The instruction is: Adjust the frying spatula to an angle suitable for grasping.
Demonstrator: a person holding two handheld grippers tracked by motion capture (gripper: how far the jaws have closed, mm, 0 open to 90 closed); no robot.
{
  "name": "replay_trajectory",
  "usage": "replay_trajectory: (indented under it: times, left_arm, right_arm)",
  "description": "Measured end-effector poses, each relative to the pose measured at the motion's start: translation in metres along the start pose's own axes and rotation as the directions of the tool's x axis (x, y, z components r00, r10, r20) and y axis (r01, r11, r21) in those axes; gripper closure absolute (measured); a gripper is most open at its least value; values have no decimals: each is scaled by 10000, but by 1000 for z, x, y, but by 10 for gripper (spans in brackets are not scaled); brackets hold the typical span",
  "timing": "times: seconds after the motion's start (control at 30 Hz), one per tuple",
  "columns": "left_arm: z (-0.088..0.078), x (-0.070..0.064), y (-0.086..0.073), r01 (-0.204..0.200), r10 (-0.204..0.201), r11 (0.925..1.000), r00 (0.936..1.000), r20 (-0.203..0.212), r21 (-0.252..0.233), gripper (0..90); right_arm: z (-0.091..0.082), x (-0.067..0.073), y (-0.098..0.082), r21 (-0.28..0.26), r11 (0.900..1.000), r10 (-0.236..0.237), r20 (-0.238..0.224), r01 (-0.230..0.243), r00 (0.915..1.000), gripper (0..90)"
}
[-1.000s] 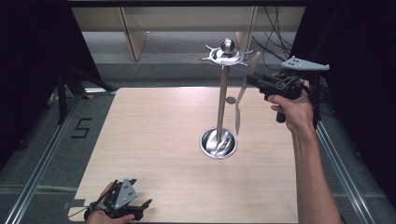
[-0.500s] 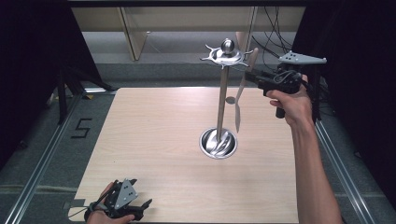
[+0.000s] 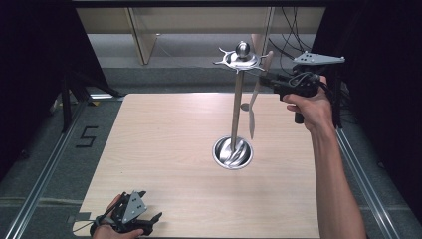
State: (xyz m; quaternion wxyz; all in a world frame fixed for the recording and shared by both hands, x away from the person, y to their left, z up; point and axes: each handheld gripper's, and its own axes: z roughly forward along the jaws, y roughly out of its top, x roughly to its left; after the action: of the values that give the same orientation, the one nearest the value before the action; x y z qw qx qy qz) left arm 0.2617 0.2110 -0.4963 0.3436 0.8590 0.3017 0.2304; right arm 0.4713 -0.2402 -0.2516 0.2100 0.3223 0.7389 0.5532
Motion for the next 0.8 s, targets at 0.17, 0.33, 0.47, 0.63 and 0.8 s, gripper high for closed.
replay_trajectory:
  times: [0.17,0.33,0.47,0.63,0.8]
  left_arm:
    - [0,0,0,-148,149,9999,9999,-74,88,159]
    - [0,0,0,-133,133,9999,9999,-64,75,159]
    - [0,1,0,-149,150,9999,9999,-66,79,159]
    - [1,0,0,-36,36,10000,10000,18,46,159]
    - [0,0,0,-60,60,10000,10000,-4,39,159]
  right_arm:
    - [-1,0,1,196,9998,25,-38,-24,10000,707]
    - [1,-1,4,388,9991,-162,-72,164,9998,707]
    - [3,-2,6,444,9989,-122,-188,130,9997,707]
    - [4,-3,6,310,9993,-226,-197,232,9996,706]
    - [4,-3,5,364,9991,-204,-209,211,9996,704]
